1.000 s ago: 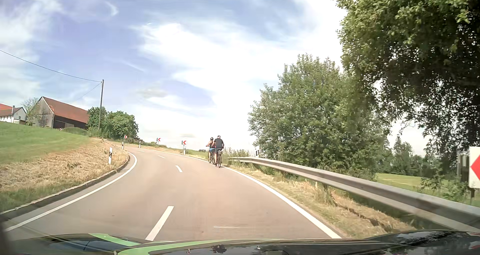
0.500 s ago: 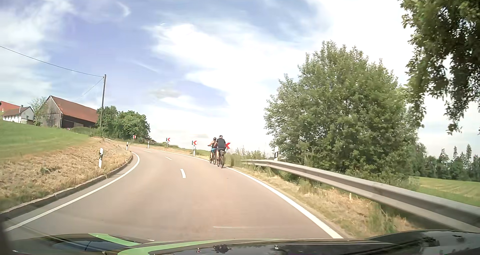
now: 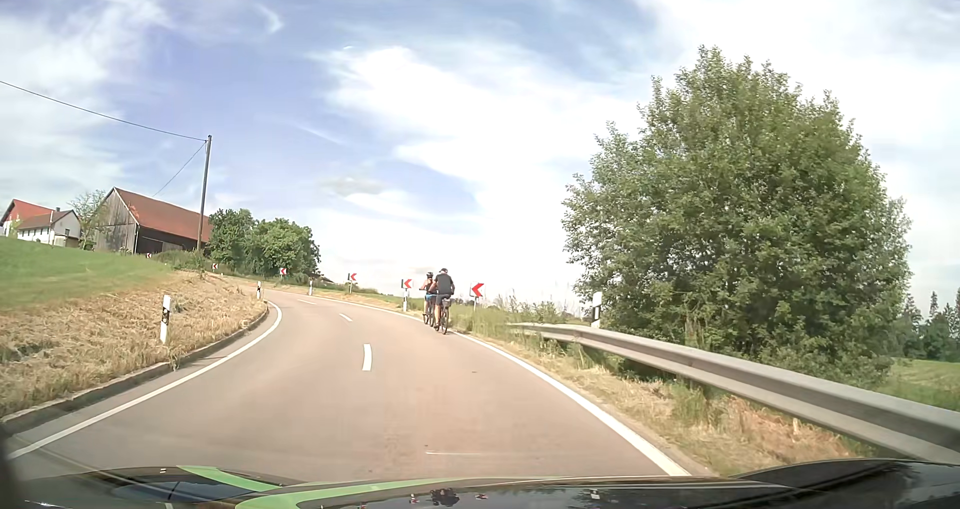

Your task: Follow the waypoints while adhering to traffic rules and regulations

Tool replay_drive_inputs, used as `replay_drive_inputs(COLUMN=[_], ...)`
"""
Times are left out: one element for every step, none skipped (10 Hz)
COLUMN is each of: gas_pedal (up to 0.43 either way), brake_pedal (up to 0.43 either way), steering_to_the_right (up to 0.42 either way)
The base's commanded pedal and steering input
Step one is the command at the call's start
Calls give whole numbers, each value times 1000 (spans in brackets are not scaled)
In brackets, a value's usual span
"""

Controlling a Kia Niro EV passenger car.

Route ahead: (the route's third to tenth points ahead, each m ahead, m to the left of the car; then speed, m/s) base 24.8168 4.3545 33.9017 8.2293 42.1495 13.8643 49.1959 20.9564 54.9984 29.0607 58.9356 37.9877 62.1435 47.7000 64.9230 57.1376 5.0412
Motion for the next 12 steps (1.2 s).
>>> replay_drive_inputs(gas_pedal=[197, 197, 197, 197, 197, 197, 197, 197, 197, 197, 197, 197], brake_pedal=[0, 0, 0, 0, 0, 0, 0, 0, 0, 0, 0, 0], steering_to_the_right=[-65, -65, -65, -66, -66, -66, -65, -65, -66, -65, -65, -66])
